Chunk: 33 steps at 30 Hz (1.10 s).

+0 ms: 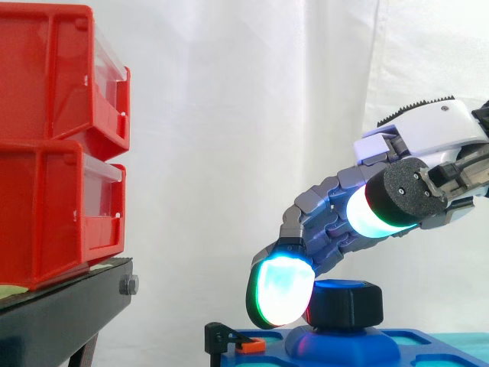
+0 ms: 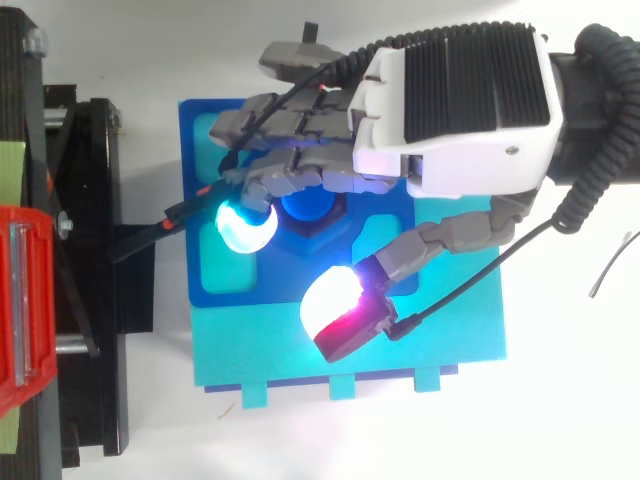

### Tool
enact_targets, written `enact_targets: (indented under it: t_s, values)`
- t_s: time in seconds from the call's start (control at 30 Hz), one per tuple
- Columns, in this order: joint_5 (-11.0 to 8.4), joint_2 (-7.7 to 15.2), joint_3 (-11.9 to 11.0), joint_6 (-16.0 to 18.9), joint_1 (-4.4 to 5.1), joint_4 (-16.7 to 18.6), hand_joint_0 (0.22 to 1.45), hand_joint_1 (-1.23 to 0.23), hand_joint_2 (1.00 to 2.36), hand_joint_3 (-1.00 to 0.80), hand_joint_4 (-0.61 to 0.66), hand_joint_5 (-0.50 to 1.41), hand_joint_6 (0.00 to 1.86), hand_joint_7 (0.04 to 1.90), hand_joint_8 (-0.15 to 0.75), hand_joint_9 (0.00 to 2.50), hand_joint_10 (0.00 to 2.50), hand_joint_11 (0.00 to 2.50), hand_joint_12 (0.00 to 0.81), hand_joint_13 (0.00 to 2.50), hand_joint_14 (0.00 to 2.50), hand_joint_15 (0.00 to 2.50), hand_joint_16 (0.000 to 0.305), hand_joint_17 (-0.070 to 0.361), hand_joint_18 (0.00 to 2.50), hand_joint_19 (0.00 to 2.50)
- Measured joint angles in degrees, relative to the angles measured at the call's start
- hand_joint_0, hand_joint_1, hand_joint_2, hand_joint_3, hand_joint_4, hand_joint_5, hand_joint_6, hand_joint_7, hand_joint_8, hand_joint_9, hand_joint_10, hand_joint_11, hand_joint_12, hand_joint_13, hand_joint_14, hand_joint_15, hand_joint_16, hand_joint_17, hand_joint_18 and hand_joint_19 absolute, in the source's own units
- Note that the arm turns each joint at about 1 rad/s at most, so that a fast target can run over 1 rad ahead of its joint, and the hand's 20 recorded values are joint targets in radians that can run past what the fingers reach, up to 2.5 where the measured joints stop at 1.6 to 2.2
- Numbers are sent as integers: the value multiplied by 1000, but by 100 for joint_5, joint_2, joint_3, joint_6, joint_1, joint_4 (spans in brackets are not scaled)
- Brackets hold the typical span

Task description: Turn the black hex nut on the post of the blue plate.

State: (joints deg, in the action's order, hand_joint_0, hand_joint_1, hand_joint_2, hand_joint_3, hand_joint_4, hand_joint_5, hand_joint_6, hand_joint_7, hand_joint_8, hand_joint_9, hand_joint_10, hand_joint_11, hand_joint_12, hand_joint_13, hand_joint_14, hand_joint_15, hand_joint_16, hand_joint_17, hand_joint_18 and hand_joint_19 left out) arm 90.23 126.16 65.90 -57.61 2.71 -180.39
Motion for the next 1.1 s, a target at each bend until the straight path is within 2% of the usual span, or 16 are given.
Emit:
enact_targets:
  t_s: [0.8,1.1]
  values:
    - [325,5,2,-55,-207,54,464,-349,1000,-500,201,-202,502,799,239,213,0,0,365,182,0,0,54,122,0,0]
    - [550,2,131,-123,-355,173,464,-351,1000,-500,200,-202,502,799,239,213,0,0,366,182,0,0,54,122,0,0]
